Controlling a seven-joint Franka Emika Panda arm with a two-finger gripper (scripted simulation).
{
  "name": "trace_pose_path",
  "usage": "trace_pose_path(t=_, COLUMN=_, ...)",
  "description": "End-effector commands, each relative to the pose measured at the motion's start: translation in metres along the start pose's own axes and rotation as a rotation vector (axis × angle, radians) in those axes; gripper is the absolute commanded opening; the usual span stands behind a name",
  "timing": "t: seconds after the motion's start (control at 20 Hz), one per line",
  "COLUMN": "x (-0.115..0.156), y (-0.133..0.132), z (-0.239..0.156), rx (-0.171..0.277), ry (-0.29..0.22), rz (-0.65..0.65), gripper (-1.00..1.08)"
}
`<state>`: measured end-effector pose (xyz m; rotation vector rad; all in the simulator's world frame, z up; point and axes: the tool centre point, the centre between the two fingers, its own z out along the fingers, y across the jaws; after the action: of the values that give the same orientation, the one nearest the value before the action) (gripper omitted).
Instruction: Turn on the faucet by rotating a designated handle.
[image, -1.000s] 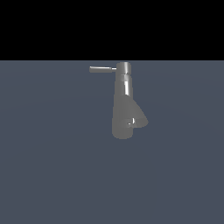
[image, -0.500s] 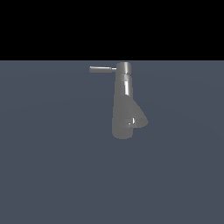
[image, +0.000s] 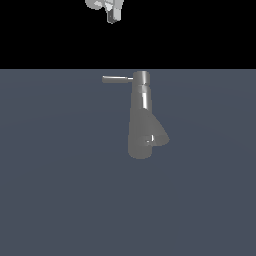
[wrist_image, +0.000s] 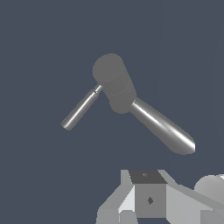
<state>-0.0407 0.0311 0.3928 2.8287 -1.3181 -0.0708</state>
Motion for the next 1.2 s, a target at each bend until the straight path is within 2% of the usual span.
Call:
trace_pose_path(t=0.0, x=0.007, y=-0.012, z=0.01, rx=-0.002, ry=0.001, rz=0.061, gripper=-1.0)
trace_pose_path(t=0.8, x=0.045, y=-0.083, z=0.089, rx=-0.01, ry=0.004, rz=0.44, gripper=-1.0)
trace_pose_path(t=1.15, x=0.056, y=-0.107, z=0.123, rx=-0.012, ry=0.003, rz=0.579, gripper=-1.0)
